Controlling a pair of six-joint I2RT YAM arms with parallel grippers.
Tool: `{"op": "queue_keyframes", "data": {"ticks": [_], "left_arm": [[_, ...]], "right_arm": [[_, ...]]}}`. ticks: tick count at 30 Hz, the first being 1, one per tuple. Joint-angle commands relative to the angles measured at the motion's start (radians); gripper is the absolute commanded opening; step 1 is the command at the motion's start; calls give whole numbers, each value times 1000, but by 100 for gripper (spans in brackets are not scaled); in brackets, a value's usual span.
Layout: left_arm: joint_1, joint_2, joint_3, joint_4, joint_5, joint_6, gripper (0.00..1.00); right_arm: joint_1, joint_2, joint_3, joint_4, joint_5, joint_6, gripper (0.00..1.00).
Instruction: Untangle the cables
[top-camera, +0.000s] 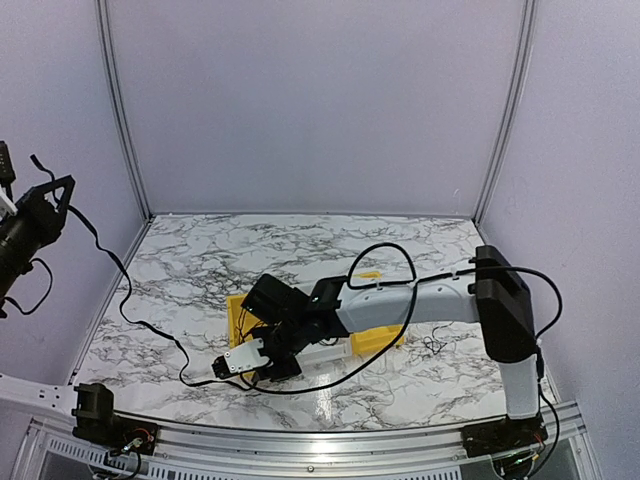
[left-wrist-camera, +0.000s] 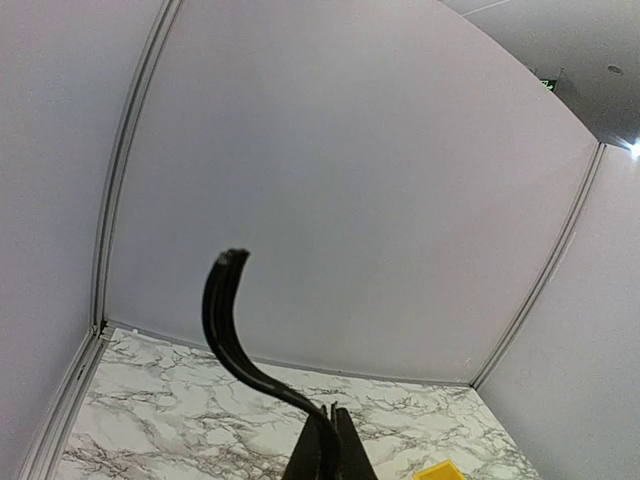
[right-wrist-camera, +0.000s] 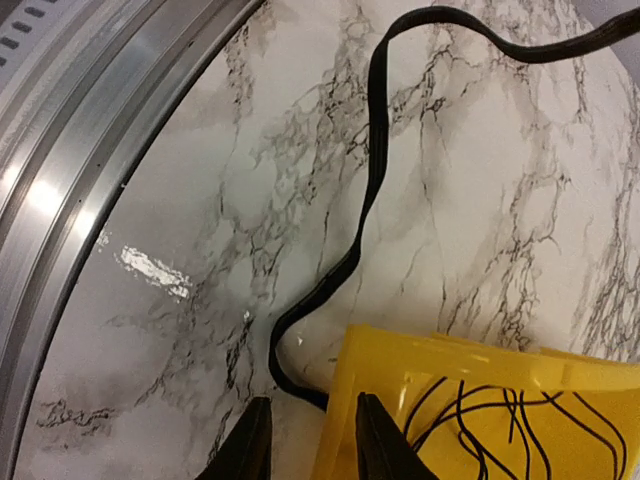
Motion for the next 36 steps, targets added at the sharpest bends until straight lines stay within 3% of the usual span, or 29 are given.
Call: {"op": "queue_keyframes", "data": {"ticks": [1, 14, 24, 27, 36], "left_arm": [[-3, -78, -24, -69, -5, -58, 0], [-3, -109, -31, -84, 18, -49, 0], [-3, -67, 30, -83, -2, 27, 0], [-3, -35, 70, -78, -16, 85, 0], [-2, 24, 177, -9, -110, 296, 0]], "right_arm": [[23, 101, 109, -31, -14, -43, 29], [36, 217, 187, -133, 8, -45, 30], [51, 244, 272, -302, 19, 5, 0], [54, 143, 174, -296, 3, 22, 0], [12, -303, -337, -241, 31, 34, 0]]}}
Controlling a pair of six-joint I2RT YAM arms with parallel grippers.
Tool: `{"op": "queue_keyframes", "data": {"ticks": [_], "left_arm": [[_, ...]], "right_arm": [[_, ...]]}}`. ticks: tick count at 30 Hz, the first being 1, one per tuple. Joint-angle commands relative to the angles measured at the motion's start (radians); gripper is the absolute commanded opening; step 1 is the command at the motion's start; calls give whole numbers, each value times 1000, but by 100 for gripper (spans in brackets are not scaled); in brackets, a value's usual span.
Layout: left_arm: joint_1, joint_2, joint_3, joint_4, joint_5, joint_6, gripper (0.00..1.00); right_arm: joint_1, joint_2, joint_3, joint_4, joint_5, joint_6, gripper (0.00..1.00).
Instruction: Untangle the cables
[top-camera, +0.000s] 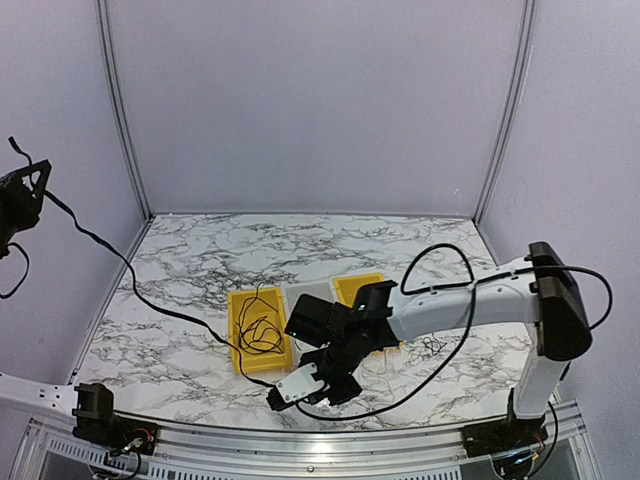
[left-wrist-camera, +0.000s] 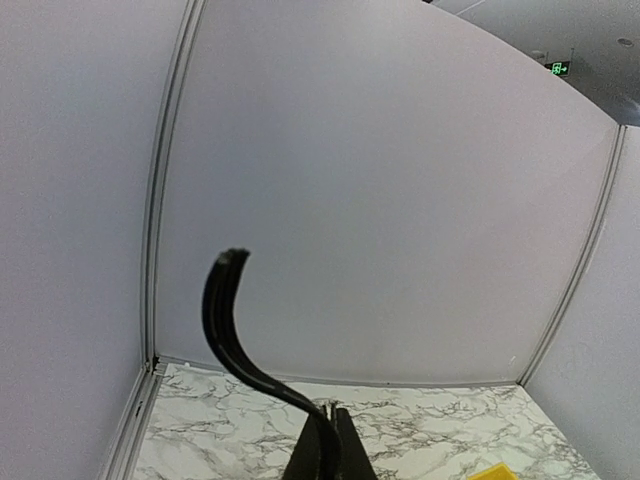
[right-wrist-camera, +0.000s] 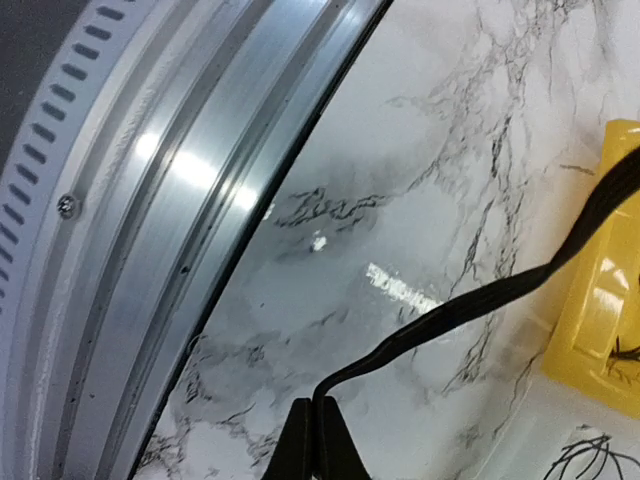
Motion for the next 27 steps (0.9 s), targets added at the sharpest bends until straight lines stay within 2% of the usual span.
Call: {"op": "queue_keyframes", "data": {"ticks": [1, 10, 15, 18, 22, 27], "left_arm": [[-3, 11, 62, 77, -65, 137, 0], [-2, 97, 100, 251, -159, 335, 0], [-2, 155, 127, 340, -193, 434, 0], [-2, 164, 133, 505, -220, 562, 0], [5, 194, 223, 515, -205, 622, 0], [13, 225, 251, 518, -188, 643, 0]], "right_arm": [[-51, -146, -143, 4, 20, 29, 0], [-265, -223, -262, 45, -16, 31, 0], [-287, -259, -256, 32, -13, 28, 0], [-289, -260, -242, -4, 11, 25, 0], [-327, -283, -318, -2, 28, 10, 0], [-362, -302, -344, -2, 40, 15, 0]]}}
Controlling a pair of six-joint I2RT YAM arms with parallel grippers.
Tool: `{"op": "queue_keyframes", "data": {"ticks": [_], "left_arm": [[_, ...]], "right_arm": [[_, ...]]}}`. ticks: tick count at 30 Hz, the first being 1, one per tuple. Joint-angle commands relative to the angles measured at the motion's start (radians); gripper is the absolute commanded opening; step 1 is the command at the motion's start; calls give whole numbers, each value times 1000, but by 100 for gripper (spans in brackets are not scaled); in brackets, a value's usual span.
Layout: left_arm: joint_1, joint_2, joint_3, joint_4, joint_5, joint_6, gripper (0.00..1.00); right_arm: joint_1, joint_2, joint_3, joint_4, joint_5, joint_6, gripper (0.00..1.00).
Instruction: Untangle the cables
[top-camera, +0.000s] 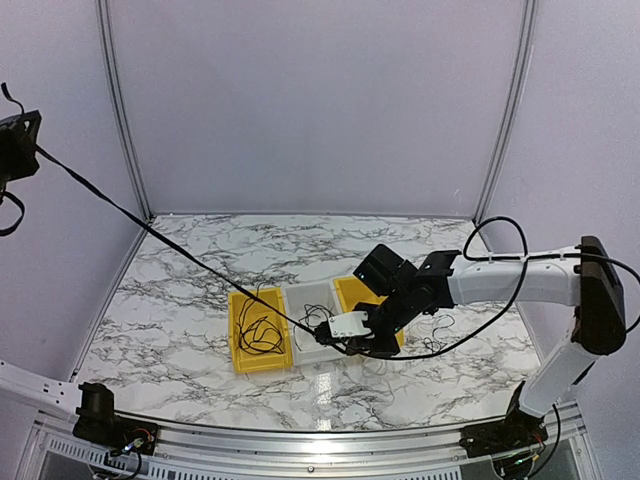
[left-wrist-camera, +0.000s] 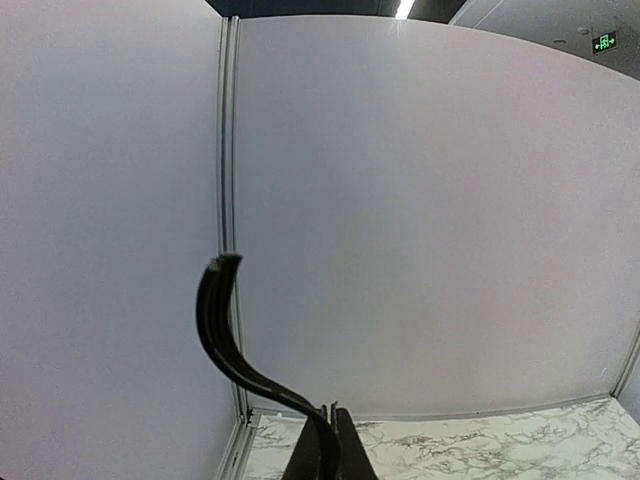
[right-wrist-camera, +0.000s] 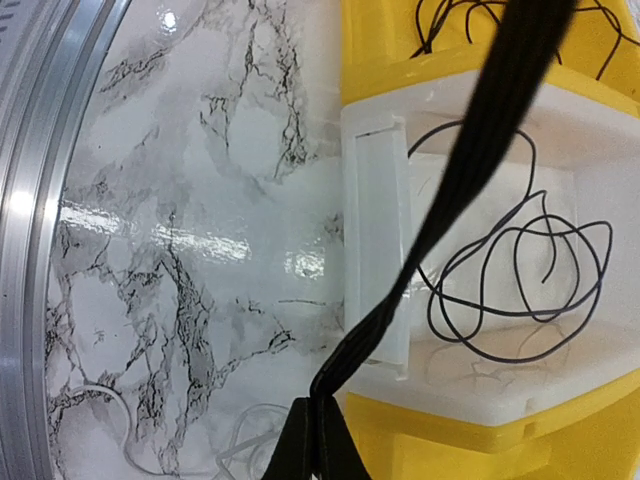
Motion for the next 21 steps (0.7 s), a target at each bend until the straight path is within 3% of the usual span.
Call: {"op": "queue_keyframes", "data": {"ticks": [1, 5, 13, 21], "left_arm": [[14, -1, 53, 122, -15, 66, 0], [14, 9, 13, 81, 25, 13, 0], [14, 65, -19, -145, 182, -275, 0], [14, 147, 30, -150, 257, -300, 0]], "right_arm": [[-42, -10, -34, -121, 50, 5, 0], [-13, -30, 103, -131, -68, 38, 0], [108, 98, 381, -9, -176, 128, 0], [114, 294, 536, 115, -176, 188, 0]]}}
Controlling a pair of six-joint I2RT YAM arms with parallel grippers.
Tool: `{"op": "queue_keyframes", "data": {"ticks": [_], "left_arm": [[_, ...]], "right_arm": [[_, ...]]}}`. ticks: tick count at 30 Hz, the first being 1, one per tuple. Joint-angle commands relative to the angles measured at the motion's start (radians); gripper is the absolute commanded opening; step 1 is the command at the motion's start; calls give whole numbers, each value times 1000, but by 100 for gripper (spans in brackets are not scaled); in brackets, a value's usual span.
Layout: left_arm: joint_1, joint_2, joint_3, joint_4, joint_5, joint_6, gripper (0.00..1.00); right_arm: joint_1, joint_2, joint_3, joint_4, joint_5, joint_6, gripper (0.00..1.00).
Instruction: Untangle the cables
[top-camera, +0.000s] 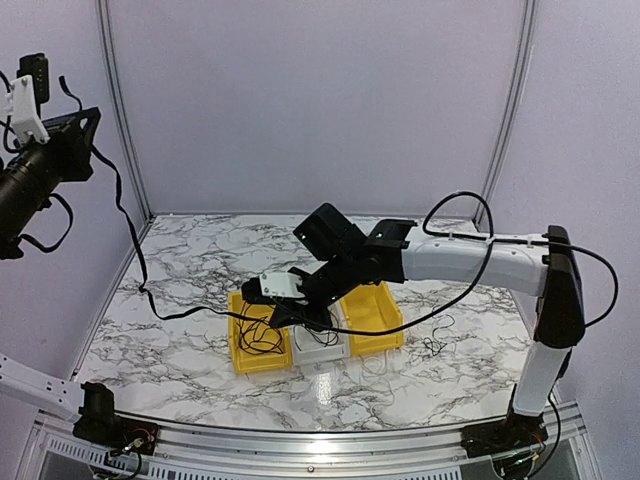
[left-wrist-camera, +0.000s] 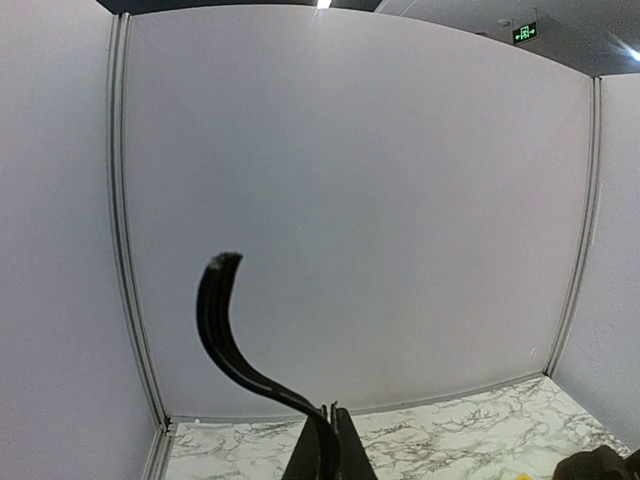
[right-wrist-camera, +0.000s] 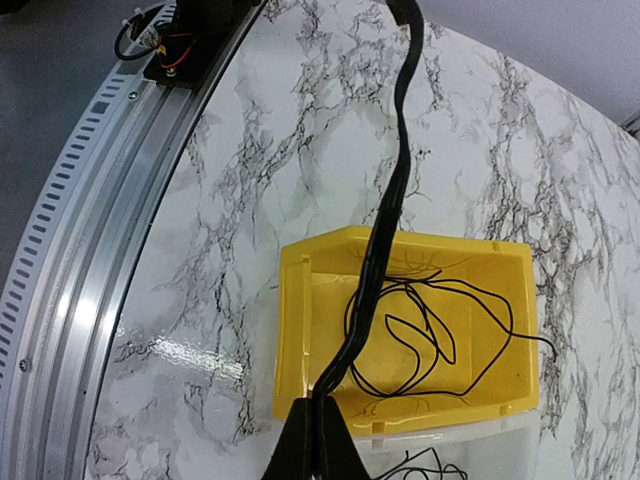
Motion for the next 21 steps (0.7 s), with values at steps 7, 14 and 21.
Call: {"op": "queue_keyframes", "data": {"ticks": [7, 14, 21], "left_arm": [[5, 105, 35, 49, 116, -27, 0], [12, 178, -34, 189, 192, -65, 0], [86, 270, -60, 189, 345, -213, 0]], "right_arm": [[-7, 210, 100, 182, 22, 85, 0], [-26, 197, 72, 191, 34, 91, 27], [-67, -77, -147, 174, 91, 49, 41]]}}
